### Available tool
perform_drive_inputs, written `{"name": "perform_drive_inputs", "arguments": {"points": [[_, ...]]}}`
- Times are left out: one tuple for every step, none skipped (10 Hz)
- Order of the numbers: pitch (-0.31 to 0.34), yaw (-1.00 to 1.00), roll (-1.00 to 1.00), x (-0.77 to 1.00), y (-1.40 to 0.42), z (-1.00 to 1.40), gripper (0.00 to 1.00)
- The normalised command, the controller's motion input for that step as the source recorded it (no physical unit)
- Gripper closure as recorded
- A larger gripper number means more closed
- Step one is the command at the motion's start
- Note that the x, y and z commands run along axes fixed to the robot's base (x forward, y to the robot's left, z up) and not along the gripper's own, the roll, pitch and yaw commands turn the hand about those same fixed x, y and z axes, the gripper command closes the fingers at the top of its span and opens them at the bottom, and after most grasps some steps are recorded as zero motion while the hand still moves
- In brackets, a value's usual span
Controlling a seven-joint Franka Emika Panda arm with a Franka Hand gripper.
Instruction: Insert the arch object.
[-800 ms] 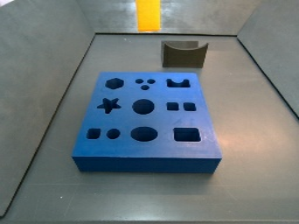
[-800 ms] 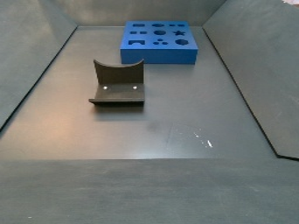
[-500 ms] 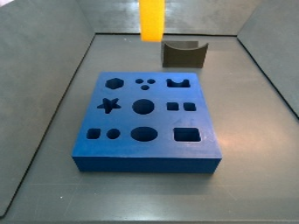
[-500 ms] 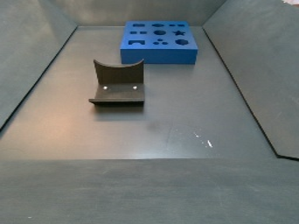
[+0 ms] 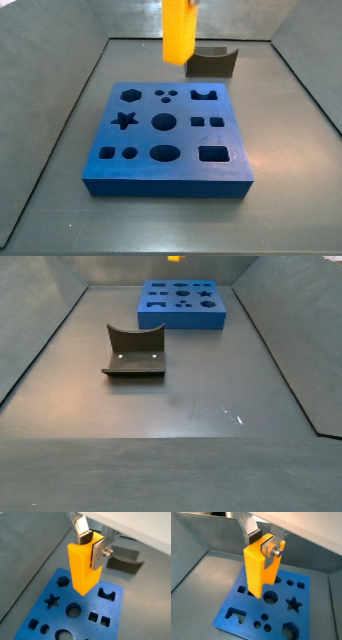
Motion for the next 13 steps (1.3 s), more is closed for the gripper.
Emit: {"name": "perform_drive_inputs", "arguments": {"points": [[0.0, -0.92, 0.0, 0.19, 0.14, -0.42, 1.0], [0.0, -0.93, 0.0, 0.21, 0.13, -0.43, 1.0], [0.0, -0.93, 0.0, 0.21, 0.13, -0.42, 1.0], [0.0, -0.93, 0.0, 0.21, 0.13, -0.42, 1.0], [0.0, -0.94, 0.0, 0.21, 0.12, -0.41, 1.0], [0.0, -0.94, 0.0, 0.22, 0.12, -0.4, 1.0], [0.0, -0.96, 0.0, 0.19, 0.1, -0.33, 1.0], [0.0, -1.0, 0.0, 0.11, 0.03, -0.25, 1.0], [0.0, -1.0, 0.0, 0.04, 0.0, -0.23, 1.0], [0.0, -1.0, 0.0, 0.0, 0.0, -0.23, 1.0], [0.0, -1.0, 0.04, 0.0, 0.0, -0.22, 1.0], [0.0, -1.0, 0.1, 0.0, 0.0, -0.19, 1.0], [0.009, -0.91, 0.15, 0.0, 0.0, -0.16, 1.0]]}}
